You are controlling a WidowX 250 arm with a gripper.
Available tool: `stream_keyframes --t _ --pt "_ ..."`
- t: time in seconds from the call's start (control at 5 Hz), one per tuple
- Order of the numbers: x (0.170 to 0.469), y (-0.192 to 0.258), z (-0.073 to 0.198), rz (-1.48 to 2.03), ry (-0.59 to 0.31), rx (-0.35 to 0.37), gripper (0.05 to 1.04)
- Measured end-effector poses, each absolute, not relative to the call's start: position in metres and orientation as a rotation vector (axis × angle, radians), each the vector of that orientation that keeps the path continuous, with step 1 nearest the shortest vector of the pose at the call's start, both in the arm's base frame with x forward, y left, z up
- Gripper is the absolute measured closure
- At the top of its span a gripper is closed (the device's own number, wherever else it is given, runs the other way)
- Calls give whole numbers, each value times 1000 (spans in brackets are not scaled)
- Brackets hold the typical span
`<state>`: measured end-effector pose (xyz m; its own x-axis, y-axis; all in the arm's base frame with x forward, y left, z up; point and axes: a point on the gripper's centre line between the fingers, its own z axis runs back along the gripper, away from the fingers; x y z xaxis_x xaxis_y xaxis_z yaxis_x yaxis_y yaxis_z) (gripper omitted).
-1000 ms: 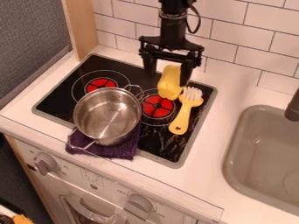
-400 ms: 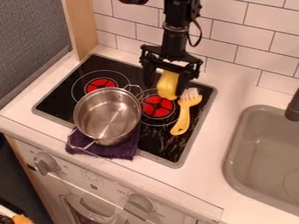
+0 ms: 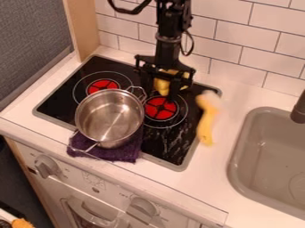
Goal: Moved the yellow pepper on the bottom left of the burner
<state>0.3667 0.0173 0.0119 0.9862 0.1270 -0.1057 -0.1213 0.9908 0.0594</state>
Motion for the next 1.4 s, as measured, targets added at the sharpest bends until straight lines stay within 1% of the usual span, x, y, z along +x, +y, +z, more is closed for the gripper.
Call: stream_keyframes --t 0.2,0.4,0.6,0.8,1.0,1.2,1.4 --pt "360 21 16 60 20 -23 753" --pt "354 27 37 -13 -118 -92 845" --pt "350 28 45 -85 -124 -139 580" --pt "351 30 49 -224 -122 -128 285" --pt "366 33 56 -389 -120 -62 85" --pt "378 22 51 -512 -89 5 81" --pt "384 22 45 -522 -68 48 83"
